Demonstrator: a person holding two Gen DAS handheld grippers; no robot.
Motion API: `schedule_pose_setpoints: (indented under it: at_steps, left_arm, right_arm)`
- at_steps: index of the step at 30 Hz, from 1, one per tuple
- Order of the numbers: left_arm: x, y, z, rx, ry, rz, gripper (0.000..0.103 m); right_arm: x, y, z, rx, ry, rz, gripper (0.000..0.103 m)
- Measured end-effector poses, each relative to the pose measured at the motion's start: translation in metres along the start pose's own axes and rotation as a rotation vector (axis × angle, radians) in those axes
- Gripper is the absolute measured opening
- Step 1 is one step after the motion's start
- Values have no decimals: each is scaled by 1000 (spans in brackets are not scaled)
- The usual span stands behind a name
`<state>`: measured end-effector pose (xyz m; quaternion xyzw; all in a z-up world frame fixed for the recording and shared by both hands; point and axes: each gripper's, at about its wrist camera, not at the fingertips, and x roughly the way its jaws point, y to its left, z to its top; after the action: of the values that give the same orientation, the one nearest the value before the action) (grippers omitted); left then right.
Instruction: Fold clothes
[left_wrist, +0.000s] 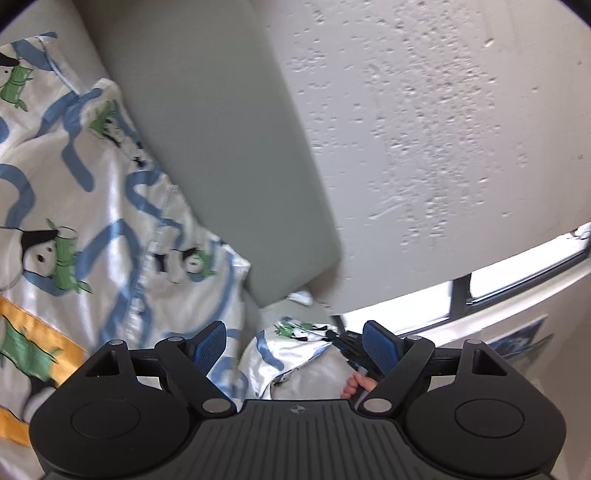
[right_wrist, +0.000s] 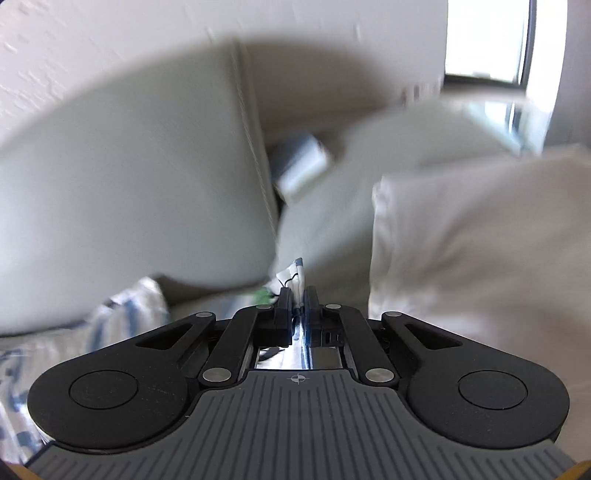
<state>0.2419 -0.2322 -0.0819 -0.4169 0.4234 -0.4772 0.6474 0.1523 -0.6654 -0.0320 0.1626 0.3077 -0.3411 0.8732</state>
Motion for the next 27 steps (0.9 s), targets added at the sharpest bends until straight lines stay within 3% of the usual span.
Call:
schedule_pose_setpoints:
  at_steps: [5, 9, 12, 15, 18, 23, 27]
  left_arm:
    - [-24, -39, -25, 44, 10, -88, 79]
    - [-58, -62, -65, 87, 53, -141, 79]
    - [-83, -70, -89, 93, 81, -147, 79]
    - [-101, -78, -109, 108, 86, -116, 79]
    - [-108, -81, -126, 115, 97, -60, 79]
    - [-99, -85, -158, 135, 160, 2, 79]
    - [-82, -86, -178, 147, 231, 31, 79]
  right_arm:
    - [-100, 4, 24, -73, -154, 37, 6]
    - [-185, -19, 34, -100, -266, 48, 6]
    - [-244, -38, 38, -114, -339, 58, 6]
    - [-272, -62, 36, -100, -351, 101, 6]
    - [-282, -77, 23, -112, -311, 132, 6]
    - [-276, -83, -12, -214, -211, 81, 6]
    - [-236, -113, -40, -262, -148, -79, 9]
